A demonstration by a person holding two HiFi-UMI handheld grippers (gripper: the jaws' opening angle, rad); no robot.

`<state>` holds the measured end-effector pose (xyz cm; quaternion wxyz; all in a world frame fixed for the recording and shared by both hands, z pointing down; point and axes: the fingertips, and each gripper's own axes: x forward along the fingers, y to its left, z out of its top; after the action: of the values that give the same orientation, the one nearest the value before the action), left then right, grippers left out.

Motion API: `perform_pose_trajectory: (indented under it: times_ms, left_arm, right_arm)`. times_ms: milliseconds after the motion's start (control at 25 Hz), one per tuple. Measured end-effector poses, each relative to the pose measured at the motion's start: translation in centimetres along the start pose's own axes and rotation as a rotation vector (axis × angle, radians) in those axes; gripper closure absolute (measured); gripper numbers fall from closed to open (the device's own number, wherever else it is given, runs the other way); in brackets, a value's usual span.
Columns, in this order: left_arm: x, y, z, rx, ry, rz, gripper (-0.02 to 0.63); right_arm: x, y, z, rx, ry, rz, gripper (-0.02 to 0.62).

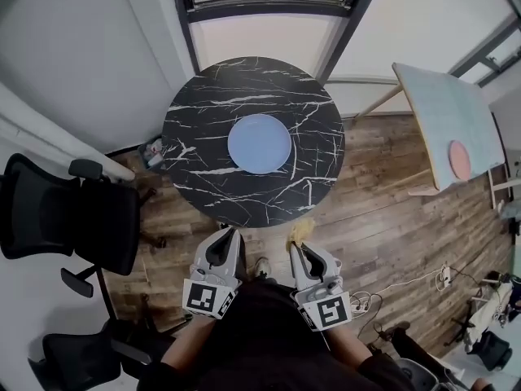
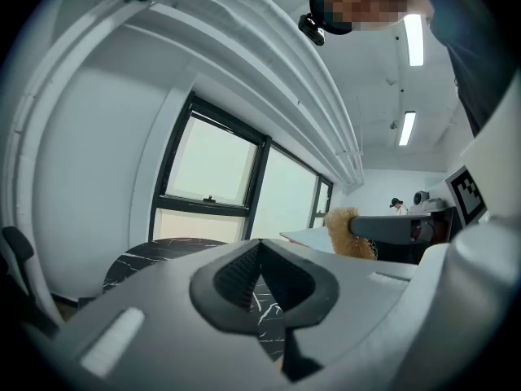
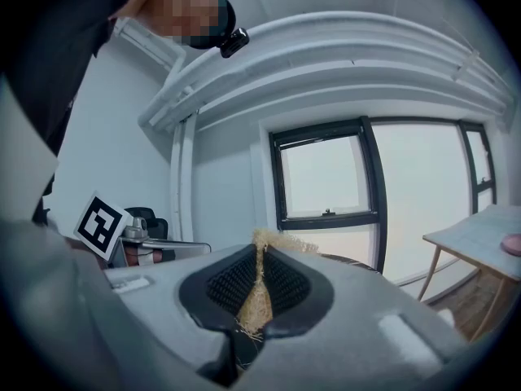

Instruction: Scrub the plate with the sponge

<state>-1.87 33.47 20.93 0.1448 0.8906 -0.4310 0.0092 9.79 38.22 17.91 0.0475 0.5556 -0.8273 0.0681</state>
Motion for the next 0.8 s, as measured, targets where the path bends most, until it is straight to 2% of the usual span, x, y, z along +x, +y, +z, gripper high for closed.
perform_pose_trajectory:
  times_ms: [400,680,800]
  left_arm:
    - [8.0,9.2,0.1,-0.038,0.093,-0.047,0.590]
    - [13.1,14.6,-3.0,-0.101,0.214,-0.097,0.548]
    - [14.8,16.5,-4.9,-0.140,0.272,-0.114,0.511]
  right_arm:
    - [11.7,-2.7,1.1,-0.006,0.022,-0.047,0.571]
    - [18.2,-3.8,1.2,-0.006,0.068,-0.094,0.571]
    - [20.5,-3.9,0.8,-0.004,0.087,-0.109,0.571]
